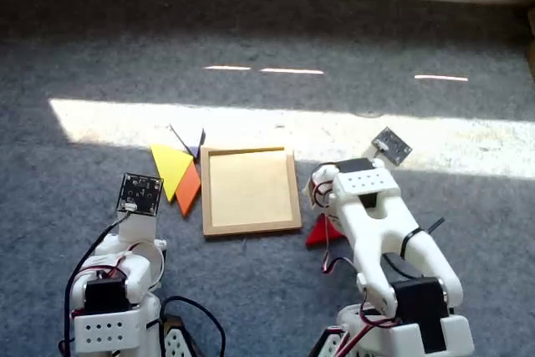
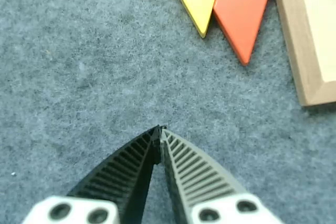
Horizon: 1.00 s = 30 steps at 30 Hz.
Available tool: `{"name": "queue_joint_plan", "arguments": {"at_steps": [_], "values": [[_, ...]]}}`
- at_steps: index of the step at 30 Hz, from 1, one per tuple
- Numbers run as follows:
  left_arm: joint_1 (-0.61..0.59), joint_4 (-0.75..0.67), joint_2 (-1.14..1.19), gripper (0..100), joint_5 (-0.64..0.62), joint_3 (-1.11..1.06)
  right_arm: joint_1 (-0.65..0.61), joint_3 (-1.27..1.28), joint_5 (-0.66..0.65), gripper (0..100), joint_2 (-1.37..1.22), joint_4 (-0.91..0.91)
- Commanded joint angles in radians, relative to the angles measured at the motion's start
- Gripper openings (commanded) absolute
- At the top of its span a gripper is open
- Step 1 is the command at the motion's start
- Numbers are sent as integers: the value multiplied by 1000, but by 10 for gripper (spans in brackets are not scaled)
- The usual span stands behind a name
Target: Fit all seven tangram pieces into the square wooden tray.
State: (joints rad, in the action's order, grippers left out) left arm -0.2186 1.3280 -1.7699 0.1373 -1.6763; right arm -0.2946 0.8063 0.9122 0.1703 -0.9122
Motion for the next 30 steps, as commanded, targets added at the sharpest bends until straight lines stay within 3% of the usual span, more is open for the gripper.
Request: {"name": "queue_joint_plan", "arguments": {"at_steps": [1, 6, 30], "values": [[1, 11, -45, 5, -3, -19, 35, -47, 17, 457, -2, 50], [1, 11, -45, 5, -3, -19, 35, -47, 87, 457, -7, 99], [1, 11, -45, 5, -3, -19, 36, -38, 100, 449, -10, 108]]}}
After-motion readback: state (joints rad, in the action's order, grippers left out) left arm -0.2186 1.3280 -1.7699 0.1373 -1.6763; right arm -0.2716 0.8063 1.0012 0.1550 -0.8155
